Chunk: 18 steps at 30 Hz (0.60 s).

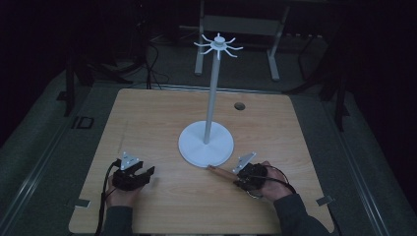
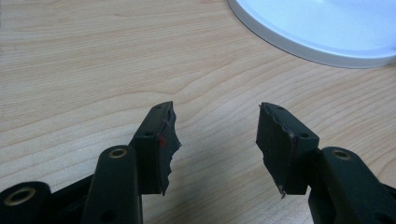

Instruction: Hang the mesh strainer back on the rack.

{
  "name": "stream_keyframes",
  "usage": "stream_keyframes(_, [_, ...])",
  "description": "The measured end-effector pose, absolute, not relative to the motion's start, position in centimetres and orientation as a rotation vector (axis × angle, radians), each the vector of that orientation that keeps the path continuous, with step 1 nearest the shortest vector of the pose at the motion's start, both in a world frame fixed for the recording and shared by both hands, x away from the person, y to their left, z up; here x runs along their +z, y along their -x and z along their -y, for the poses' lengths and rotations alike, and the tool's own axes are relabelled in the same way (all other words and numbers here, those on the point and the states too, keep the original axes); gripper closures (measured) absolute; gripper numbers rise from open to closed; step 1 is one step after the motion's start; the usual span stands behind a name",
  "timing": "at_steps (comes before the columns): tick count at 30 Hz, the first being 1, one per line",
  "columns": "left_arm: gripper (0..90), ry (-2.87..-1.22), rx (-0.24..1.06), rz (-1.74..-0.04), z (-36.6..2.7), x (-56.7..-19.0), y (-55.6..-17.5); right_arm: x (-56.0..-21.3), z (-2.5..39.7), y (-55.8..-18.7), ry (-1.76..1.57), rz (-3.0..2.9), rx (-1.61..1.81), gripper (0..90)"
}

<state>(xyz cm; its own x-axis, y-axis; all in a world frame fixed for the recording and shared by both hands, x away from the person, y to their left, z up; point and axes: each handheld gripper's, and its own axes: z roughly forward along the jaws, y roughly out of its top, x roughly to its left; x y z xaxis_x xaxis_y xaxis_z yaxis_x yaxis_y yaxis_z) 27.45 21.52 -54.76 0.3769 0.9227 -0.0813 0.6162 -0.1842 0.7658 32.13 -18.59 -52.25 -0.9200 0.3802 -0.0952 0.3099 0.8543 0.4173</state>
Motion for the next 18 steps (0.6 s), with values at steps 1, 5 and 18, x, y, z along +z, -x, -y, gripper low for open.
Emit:
stream_keyframes(1, [47.2,-1.899,0.527,-1.330,-21.52,-54.74,-27.44,-52.17,18.63,-32.13,-0.544,-2.852,0.602,69.2])
stream_keyframes(5, [47.2,-1.898,0.530,-1.330,-21.52,-54.73,-27.43,-52.04,18.74,-32.15,-0.542,-2.841,0.619,69.2])
stream_keyframes(18, [47.3,-1.894,0.536,-1.328,-21.47,-54.69,-27.38,-51.58,18.80,-32.20,-0.574,-2.756,0.720,69.3])
